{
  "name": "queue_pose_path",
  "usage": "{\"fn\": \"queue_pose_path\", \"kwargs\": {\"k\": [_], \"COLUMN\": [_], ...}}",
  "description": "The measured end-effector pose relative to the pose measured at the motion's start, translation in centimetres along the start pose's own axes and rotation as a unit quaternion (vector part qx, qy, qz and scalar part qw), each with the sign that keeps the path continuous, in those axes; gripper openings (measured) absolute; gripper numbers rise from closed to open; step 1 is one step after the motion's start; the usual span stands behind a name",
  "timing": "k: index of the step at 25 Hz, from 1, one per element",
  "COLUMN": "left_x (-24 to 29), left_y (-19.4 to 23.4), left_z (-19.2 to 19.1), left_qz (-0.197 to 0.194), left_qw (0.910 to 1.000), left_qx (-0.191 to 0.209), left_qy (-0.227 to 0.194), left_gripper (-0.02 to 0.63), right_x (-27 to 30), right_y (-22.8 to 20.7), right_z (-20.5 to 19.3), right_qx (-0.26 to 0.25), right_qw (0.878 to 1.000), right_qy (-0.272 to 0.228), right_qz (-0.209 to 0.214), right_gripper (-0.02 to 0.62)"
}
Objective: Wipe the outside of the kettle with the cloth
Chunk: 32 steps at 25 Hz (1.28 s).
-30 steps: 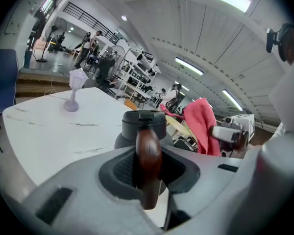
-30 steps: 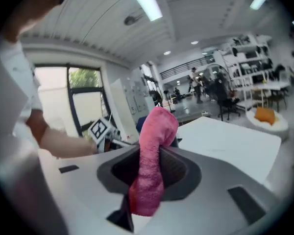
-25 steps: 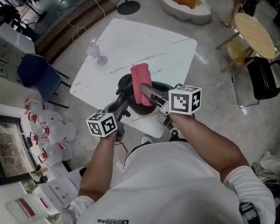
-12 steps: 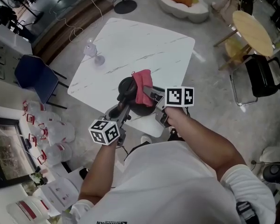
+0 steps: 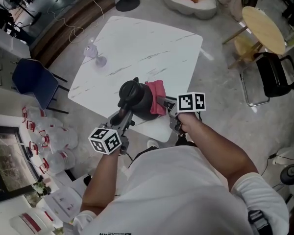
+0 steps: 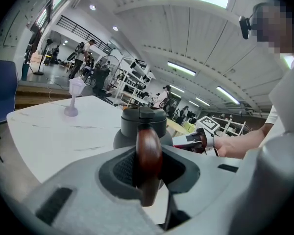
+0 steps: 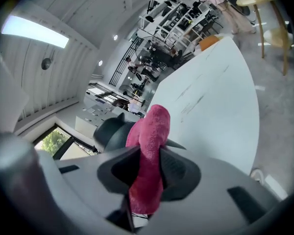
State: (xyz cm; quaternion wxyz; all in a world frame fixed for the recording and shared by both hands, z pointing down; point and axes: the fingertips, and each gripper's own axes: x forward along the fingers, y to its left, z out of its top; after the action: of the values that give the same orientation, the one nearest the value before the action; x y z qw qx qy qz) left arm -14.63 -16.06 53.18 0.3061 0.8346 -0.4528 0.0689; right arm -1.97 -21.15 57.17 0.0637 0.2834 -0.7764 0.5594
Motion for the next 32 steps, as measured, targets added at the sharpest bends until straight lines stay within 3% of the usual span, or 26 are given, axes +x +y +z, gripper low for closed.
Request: {"fn": "queue_pose_path", "kwargs": {"k": [6, 16, 22, 27, 32], "left_x": [-0.2, -0.5, -0.5, -0.9, -1.5], "left_y": [0.4, 0.1, 0.0, 0.6, 1.1], "left_z": [-0.1, -0.7, -0.8, -1.1, -1.3], "left_qz": [-0.010, -0.038, -0.044, -0.051, -0.068], "left_qw": [0.9999, 0.9988, 0.9981, 0.9983, 0.9973], "left_qx": [-0.005, 0.031, 0.042, 0.027, 0.027], "left_qy": [-0.004, 0.000, 0.001, -0.007, -0.006], "left_gripper": [0.091, 0.091, 0.091, 0.091, 0.091], "right_x": [0.4, 0.7, 0.2, -1.8, -3.7], "right_y": [-3.2, -7.4, -9.9, -9.4, -5.6], "right_z": [-1.5, -3.6, -4.9, -2.1, 1.7], "right_qx": [0.000, -0.027, -0.071, -0.106, -0.112], "right_qw": [0.999, 0.994, 0.981, 0.980, 0.988], "right_qy": [0.018, 0.060, 0.107, 0.064, 0.004], "right_qz": [-0.029, -0.092, -0.144, -0.155, -0.103], "right_gripper": [0.100, 0.100, 0.100, 0.101, 0.103]}}
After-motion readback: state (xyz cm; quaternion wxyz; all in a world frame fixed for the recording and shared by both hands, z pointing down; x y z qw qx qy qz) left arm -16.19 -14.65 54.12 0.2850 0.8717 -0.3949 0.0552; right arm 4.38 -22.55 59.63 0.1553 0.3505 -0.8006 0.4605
